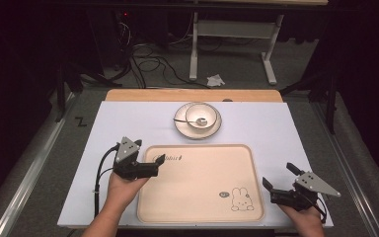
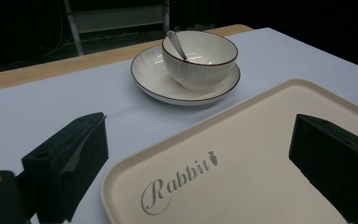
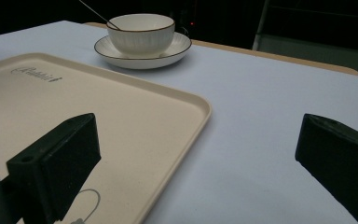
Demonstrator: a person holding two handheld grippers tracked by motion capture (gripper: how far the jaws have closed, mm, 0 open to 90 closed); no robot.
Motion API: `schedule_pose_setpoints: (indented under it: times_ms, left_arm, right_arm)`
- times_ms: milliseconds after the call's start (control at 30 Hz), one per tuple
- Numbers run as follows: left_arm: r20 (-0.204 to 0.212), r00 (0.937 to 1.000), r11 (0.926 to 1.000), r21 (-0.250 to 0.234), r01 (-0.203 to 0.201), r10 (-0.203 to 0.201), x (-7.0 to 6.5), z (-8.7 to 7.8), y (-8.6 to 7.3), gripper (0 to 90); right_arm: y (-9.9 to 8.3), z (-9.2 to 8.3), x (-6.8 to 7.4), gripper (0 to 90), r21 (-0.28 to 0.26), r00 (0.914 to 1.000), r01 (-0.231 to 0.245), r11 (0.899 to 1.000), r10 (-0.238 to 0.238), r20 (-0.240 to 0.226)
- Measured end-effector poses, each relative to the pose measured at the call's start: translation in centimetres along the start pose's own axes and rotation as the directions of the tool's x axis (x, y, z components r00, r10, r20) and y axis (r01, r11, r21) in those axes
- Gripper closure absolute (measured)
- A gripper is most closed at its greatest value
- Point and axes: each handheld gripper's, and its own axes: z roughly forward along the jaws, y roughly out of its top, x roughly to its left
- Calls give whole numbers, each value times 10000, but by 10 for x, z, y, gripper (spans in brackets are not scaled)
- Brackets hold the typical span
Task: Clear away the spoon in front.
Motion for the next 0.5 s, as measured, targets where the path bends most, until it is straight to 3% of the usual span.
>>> schedule_pose_setpoints:
  times_ms: [500]
  left_arm:
    - [-50,9998,9993,340,-177,178,2,23,19,75]
  right_arm:
    - [0,1,1,5,15,10000,65,10000,-65,-35]
